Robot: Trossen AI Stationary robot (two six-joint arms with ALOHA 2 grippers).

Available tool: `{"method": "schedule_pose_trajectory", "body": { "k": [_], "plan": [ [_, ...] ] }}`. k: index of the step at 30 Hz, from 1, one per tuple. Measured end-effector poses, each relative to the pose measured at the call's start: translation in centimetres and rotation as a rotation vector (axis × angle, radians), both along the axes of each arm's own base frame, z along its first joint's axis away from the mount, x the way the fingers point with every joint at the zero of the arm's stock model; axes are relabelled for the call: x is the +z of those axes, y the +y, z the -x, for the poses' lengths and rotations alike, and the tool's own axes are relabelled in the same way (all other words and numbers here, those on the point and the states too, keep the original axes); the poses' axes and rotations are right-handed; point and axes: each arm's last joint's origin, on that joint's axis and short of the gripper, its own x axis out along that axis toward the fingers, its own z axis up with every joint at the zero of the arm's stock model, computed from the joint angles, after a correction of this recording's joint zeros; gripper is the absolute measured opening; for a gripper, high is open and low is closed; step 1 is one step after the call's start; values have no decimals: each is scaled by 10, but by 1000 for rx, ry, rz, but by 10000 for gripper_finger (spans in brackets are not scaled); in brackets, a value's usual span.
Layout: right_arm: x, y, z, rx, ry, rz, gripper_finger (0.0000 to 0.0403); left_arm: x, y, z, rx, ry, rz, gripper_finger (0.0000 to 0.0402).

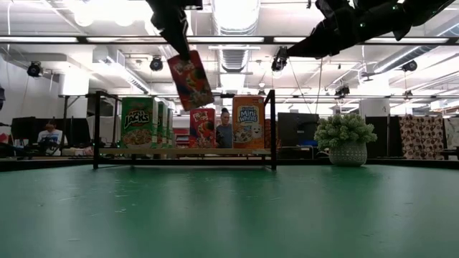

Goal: Stack cereal on shelf
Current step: Put the left red cereal box aligned with the other red cereal box on the shelf

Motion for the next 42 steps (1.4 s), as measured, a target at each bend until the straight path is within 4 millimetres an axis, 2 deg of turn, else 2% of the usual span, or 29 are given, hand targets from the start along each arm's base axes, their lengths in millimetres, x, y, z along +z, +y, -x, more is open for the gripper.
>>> {"method": "schedule_pose_trajectory", "body": {
  "k": [4,8,16,22,32,42],
  "plan": [
    [-1,0,0,-1,9,-8,52,1,24,0,-31,-36,5,160],
    [-1,0,0,-2,12,-8,52,-7,46,0,-35,17,-15,160],
    [-2,0,0,-4,19,17,52,-36,75,-11,-43,138,-7,160],
    [-1,0,0,0,22,37,52,-55,83,-23,-70,192,2,160],
    [-2,0,1,-7,23,9,52,-72,94,-34,-97,232,-8,160],
    [-2,0,1,-9,22,-3,52,-74,95,-35,-98,234,-14,160]
  ]
}}
